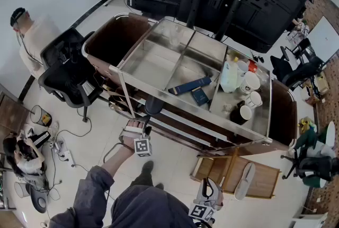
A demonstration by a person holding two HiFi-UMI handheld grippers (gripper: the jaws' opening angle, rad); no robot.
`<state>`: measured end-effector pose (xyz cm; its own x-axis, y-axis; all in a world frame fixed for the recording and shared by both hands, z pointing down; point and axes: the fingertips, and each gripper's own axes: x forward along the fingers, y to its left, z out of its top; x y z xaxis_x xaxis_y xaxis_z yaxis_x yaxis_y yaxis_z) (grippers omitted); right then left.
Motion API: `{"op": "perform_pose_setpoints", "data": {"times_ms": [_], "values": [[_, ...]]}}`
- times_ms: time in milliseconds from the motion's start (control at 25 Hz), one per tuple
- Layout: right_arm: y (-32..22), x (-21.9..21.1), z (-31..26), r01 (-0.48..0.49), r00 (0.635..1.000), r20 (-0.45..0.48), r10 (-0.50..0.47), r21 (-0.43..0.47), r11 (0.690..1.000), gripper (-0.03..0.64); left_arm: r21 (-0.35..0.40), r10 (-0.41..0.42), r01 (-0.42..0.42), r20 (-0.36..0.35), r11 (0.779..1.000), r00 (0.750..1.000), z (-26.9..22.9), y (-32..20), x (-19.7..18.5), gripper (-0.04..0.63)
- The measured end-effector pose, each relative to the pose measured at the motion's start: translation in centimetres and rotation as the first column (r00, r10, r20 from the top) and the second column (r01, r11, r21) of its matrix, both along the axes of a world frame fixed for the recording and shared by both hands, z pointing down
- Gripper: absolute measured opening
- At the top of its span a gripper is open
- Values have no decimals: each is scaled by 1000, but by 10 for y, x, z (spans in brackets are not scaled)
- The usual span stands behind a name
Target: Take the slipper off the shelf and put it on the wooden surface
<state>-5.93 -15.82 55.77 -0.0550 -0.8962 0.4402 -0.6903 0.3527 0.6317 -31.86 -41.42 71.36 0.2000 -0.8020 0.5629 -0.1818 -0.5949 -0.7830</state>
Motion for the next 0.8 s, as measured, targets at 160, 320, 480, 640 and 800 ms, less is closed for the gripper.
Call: {"op": "perform_pose_setpoints", "data": {"times_ms": [160, 320, 480, 640, 800], "values": [[-26, -13, -7, -47, 999, -28, 47, -7, 999, 41, 22, 25, -27, 76, 999, 997, 22, -60, -12, 365], [-25, -17, -8, -105, 993, -62, 102, -43, 994, 38, -25, 55, -52, 140, 998, 989, 53, -92, -17, 379], [-14, -12, -4, -166, 985, -69, 160, -82, 983, 31, -24, 79, -76, 149, 997, 986, 62, -105, -25, 157], [6, 0, 3, -197, 979, -84, 187, -123, 973, 23, 13, 69, -71, 91, 997, 993, 52, -99, -26, 124], [24, 10, 5, -214, 976, -75, 206, -124, 969, 20, 72, 53, -52, -19, 996, 998, 19, -84, -21, 99]]}}
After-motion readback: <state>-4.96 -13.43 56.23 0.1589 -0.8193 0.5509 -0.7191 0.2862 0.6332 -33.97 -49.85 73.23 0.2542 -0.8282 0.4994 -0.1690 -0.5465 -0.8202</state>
